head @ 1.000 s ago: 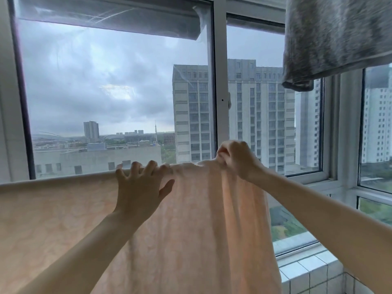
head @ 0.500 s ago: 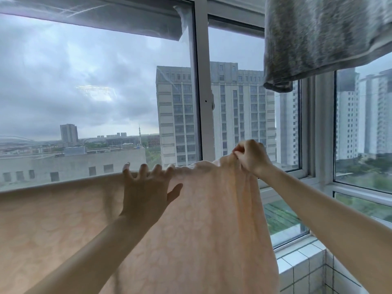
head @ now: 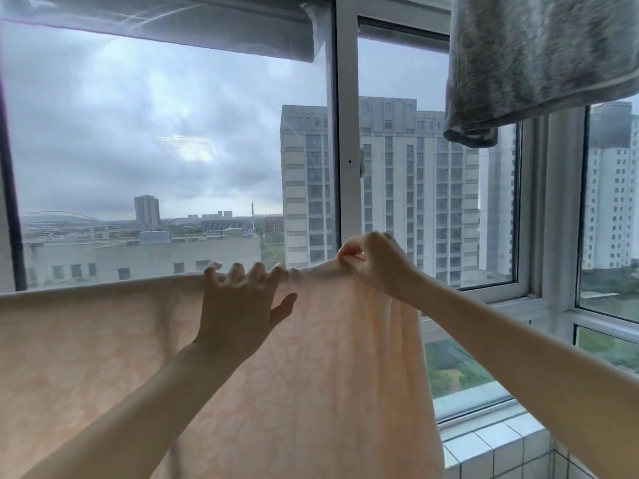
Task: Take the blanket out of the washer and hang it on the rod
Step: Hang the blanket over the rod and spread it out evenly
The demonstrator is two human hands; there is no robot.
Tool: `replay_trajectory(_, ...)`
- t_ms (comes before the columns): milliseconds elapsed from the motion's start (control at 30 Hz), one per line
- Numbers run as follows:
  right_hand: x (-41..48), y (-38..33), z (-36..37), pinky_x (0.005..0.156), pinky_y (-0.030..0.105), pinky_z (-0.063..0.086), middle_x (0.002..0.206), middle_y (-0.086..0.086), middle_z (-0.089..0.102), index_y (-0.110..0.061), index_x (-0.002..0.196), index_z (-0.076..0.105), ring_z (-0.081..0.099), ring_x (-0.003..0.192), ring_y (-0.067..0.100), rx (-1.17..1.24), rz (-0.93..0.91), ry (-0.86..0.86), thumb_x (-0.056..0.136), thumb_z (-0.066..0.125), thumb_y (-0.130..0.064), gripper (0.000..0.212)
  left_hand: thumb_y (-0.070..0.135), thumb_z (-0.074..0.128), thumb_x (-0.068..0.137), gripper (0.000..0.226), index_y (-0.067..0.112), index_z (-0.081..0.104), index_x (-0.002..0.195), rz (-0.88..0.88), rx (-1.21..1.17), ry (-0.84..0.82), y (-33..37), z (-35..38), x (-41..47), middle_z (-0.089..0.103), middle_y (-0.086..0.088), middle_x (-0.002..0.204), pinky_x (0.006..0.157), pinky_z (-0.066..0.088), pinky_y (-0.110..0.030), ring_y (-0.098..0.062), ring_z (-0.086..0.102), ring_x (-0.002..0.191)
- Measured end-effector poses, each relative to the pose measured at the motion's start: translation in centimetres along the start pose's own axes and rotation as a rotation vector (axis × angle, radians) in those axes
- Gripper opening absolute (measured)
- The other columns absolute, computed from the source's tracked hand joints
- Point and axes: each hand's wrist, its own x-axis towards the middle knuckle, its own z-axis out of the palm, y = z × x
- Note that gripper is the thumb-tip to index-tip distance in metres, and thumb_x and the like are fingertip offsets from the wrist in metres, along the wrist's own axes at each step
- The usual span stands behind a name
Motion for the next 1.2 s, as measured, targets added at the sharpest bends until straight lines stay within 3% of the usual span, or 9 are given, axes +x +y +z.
replay_trajectory(167, 0.5, 1.2, 0.0, 0.083, 0.033, 0.055, 0.092, -0.001, 0.073, -0.013, 0.096, 0.072, 0.066, 0.082, 0.012, -0.029, 0.087, 0.007, 0.09, 0.062, -0.015, 0.011, 0.055, 0.028, 0.091, 0.055, 0.022, 0.057, 0.124, -0.006, -0.049, 0.016, 0.8, 0.1, 0.1, 0.068, -0.003, 0.109, 0.09, 0.042, -0.052, -0.031, 0.065, 0.093)
replay_trajectory(333, 1.3, 1.5, -0.8, 0.078, 0.02, 0.051, 0.091, 0.003, 0.072, -0.009, 0.094, 0.073, 0.063, 0.081, 0.011, 0.049, 0.133, -0.139, 0.088, 0.066, -0.016, 0.011, 0.052, 0.03, 0.091, 0.059, 0.019, 0.051, 0.134, 0.063, -0.088, 0.04, 3.6, 0.6, 0.9, 0.06, -0.004, 0.126, 0.091, 0.044, -0.05, -0.031, 0.06, 0.103)
replay_trajectory(433, 1.4, 1.6, -1.2, 0.067, 0.012, 0.048, 0.087, 0.001, 0.071, -0.01, 0.091, 0.073, 0.063, 0.08, 0.01, 0.077, 0.129, -0.165, 0.087, 0.067, -0.015, 0.009, 0.055, 0.03, 0.09, 0.06, 0.02, 0.051, 0.134, 0.087, -0.093, 0.036, 5.4, 0.6, 1.7, 0.06, -0.003, 0.124, 0.086, 0.045, -0.049, -0.03, 0.06, 0.098)
replay_trajectory(567, 0.3, 3.0, -2.7, 0.074, 0.011, 0.05, 0.093, 0.0, 0.07, -0.009, 0.097, 0.071, 0.066, 0.086, 0.011, 0.15, 0.161, -0.089, 0.089, 0.063, -0.007, 0.012, 0.06, 0.03, 0.087, 0.06, 0.023, 0.054, 0.127, 0.075, -0.086, 0.038, 7.3, 0.5, 2.6, 0.064, 0.0, 0.113, 0.081, 0.044, -0.046, -0.029, 0.062, 0.091)
replay_trajectory(700, -1.3, 5.2, -4.4, 0.095, 0.025, 0.049, 0.115, 0.005, 0.066, -0.011, 0.116, 0.064, 0.062, 0.106, 0.016, 0.175, 0.24, -0.059, 0.085, 0.051, 0.007, 0.038, 0.062, 0.03, 0.085, 0.059, 0.024, 0.055, 0.123, 0.06, -0.087, 0.038, 8.4, 0.7, 3.3, 0.065, 0.001, 0.107, 0.081, 0.042, -0.046, -0.029, 0.063, 0.089)
replay_trajectory(933, -3.9, 6.7, -4.5, 0.092, 0.04, 0.052, 0.127, 0.008, 0.056, -0.026, 0.142, 0.039, 0.058, 0.112, 0.023, 0.274, 0.221, -0.239, 0.086, 0.068, -0.027, 0.062, 0.062, 0.035, 0.085, 0.054, 0.026, 0.056, 0.12, 0.021, -0.094, 0.107, 9.5, 1.3, 3.6, 0.064, 0.004, 0.104, 0.083, 0.037, -0.045, -0.028, 0.061, 0.091)
replay_trajectory(1067, -3.7, 6.1, -3.1, 0.083, 0.019, 0.045, 0.118, 0.01, 0.06, -0.02, 0.131, 0.055, 0.057, 0.107, 0.022, 0.126, 0.114, -0.137, 0.087, 0.068, -0.023, 0.045, 0.063, 0.037, 0.086, 0.053, 0.026, 0.054, 0.121, 0.006, -0.087, 0.132, 9.6, 1.5, 3.5, 0.063, 0.005, 0.105, 0.085, 0.038, -0.046, -0.028, 0.06, 0.092)
replay_trajectory(1133, -3.6, 5.5, -3.0, 0.067, 0.001, 0.04, 0.101, 0.005, 0.059, -0.01, 0.122, 0.062, 0.055, 0.087, 0.011, 0.079, 0.053, -0.106, 0.089, 0.065, -0.011, 0.033, 0.062, 0.037, 0.087, 0.052, 0.027, 0.053, 0.121, 0.009, -0.082, 0.143, 9.6, 1.6, 3.4, 0.063, 0.004, 0.104, 0.084, 0.038, -0.045, -0.028, 0.06, 0.09)
replay_trajectory(1200, -3.6, 5.3, -3.4, 0.059, -0.007, 0.033, 0.095, -0.001, 0.058, -0.003, 0.121, 0.063, 0.048, 0.074, -0.002, 0.092, 0.035, -0.123, 0.089, 0.061, 0.0, 0.032, 0.063, 0.038, 0.087, 0.051, 0.027, 0.052, 0.121, 0.009, -0.072, 0.146, 9.3, 1.6, 3.3, 0.063, 0.005, 0.104, 0.083, 0.038, -0.045, -0.027, 0.06, 0.089)
